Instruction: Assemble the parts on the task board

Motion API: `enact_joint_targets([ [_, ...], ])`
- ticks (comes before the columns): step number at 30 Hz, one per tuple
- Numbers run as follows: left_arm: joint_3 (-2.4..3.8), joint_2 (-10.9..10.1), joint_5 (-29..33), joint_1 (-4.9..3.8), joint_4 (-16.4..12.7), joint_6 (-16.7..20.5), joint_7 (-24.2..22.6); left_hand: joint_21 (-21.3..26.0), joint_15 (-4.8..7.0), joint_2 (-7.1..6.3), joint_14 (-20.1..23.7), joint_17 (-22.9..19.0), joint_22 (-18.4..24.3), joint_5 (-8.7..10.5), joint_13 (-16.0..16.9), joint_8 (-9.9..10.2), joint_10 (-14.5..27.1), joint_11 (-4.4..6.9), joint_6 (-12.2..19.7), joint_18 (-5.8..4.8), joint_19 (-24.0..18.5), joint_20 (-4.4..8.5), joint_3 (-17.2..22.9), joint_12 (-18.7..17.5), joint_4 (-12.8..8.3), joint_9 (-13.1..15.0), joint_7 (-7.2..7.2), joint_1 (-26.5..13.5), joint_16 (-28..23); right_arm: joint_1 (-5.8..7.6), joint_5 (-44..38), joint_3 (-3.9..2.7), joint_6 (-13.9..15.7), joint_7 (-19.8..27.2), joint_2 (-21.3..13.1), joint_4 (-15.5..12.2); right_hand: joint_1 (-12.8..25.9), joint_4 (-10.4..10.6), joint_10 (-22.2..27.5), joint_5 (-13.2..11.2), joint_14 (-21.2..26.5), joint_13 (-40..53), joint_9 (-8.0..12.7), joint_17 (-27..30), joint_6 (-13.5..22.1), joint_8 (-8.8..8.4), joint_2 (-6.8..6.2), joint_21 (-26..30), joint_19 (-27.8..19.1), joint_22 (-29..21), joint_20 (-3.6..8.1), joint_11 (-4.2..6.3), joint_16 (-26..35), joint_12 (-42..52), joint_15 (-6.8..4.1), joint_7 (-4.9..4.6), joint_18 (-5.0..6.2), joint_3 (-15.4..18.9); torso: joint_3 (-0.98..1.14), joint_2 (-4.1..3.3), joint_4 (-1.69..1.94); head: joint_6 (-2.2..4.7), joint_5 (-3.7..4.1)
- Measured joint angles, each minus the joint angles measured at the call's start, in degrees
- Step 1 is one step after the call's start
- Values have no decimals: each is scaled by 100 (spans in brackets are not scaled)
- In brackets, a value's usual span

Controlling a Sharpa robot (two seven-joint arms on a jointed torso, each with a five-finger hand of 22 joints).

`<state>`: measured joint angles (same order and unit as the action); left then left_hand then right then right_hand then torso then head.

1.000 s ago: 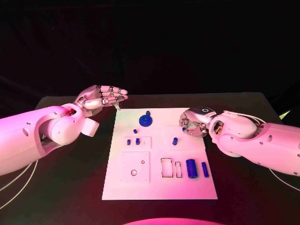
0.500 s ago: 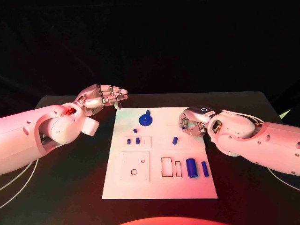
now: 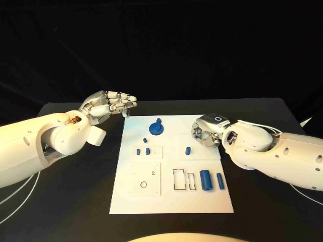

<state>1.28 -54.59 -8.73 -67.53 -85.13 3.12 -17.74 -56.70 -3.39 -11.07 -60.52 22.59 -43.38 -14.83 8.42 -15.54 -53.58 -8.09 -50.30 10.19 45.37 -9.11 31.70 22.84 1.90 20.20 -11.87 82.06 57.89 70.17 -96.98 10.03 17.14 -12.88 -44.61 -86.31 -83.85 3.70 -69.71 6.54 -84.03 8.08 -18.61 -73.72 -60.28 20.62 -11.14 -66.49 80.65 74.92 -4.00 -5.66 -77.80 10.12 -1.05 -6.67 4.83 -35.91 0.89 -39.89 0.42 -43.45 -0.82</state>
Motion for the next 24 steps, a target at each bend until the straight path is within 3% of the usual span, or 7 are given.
enact_joint_targets([
  [11, -1, -9, -2, 1, 0, -7, 25, 0, 0, 0, 0, -1, 14, 0, -20, 0, 0, 0, 0, 0, -1, 0, -16, 0, 16, 1, 0, 0, 0, -6, -67, 22, 199, -99, -84, -131, 23, -41, -2, -13, 0, -10, -8, 0, -41, 0, 23, -72, 19, -1, 20, -3, 0, -56, 0, 0, 0, -40, -2, 3, -2, 2, 16],
  [24, -3, -21, -2, 1, 40, -6, 44, 39, -23, 0, 23, -1, 44, 0, -54, 0, 67, -38, 83, 0, -1, 1, -15, 0, 16, -7, -40, 0, -7, 157, -46, -19, 446, -106, -302, -397, 24, -113, -19, -38, 0, -7, -13, 0, -40, -1, 22, -129, 58, 3, 17, -19, 0, -66, 1, 1, 1, -112, -7, 4, 1, 21, 24],
])
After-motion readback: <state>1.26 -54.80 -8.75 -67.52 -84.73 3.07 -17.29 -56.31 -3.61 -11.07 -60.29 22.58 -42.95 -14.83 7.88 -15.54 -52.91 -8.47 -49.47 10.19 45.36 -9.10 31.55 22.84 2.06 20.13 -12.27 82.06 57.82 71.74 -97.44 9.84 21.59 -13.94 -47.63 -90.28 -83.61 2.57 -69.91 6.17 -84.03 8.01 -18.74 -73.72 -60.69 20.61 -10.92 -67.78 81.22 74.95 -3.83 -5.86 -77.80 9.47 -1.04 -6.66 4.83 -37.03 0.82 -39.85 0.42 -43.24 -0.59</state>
